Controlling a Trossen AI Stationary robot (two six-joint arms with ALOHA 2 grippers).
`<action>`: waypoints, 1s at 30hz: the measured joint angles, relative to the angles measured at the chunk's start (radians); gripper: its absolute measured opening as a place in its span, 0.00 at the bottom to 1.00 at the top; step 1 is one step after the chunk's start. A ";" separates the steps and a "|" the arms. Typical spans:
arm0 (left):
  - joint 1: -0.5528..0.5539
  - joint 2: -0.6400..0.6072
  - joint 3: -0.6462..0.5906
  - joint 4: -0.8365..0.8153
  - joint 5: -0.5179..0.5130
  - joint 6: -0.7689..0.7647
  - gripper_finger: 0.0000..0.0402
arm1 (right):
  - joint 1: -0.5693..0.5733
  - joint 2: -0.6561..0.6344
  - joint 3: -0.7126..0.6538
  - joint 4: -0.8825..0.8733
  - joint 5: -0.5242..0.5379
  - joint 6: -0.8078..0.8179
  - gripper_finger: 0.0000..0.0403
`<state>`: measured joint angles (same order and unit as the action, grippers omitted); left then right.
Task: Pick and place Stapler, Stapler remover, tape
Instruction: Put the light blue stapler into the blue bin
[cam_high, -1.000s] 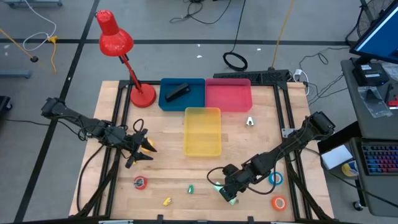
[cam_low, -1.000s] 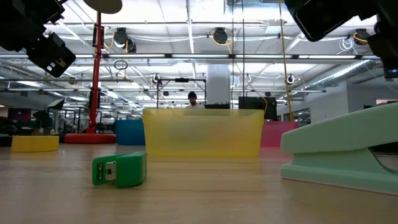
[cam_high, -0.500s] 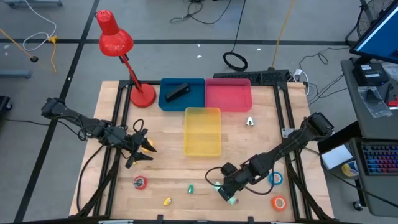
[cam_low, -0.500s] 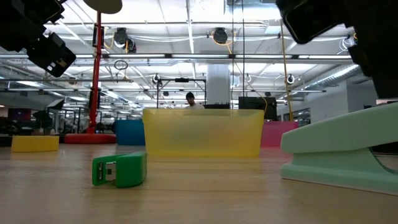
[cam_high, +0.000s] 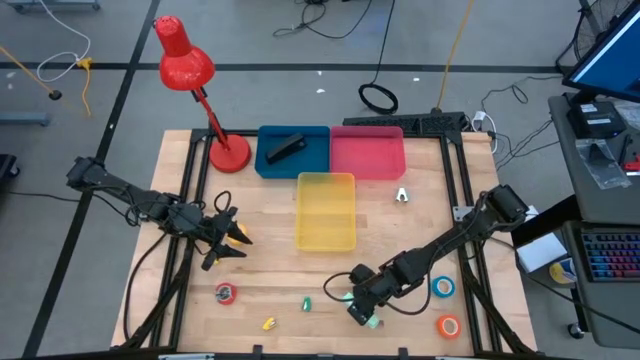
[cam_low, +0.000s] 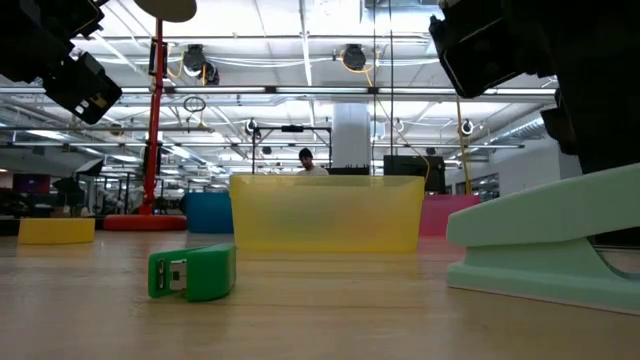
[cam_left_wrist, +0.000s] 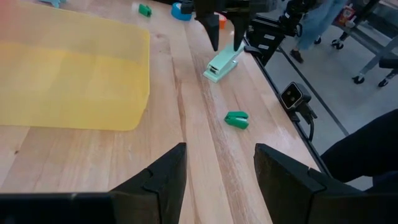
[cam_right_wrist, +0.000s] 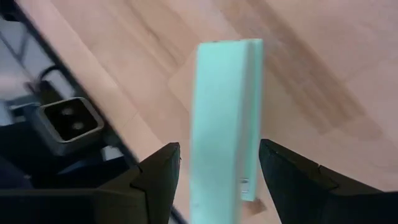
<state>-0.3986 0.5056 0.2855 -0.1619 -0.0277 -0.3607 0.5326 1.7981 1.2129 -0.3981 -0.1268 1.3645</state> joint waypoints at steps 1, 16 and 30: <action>0.000 0.000 0.000 0.000 0.000 0.000 0.46 | -0.003 0.000 0.000 -0.006 0.000 -0.005 0.53; 0.000 0.000 0.000 0.001 -0.018 0.010 0.46 | -0.015 0.000 0.000 0.056 0.052 -0.094 0.53; 0.000 0.000 0.000 0.005 -0.026 0.008 0.46 | -0.014 0.099 0.000 0.109 -0.006 -0.121 0.53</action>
<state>-0.3985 0.5053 0.2855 -0.1564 -0.0534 -0.3531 0.5190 1.8966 1.2127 -0.2894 -0.1325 1.2431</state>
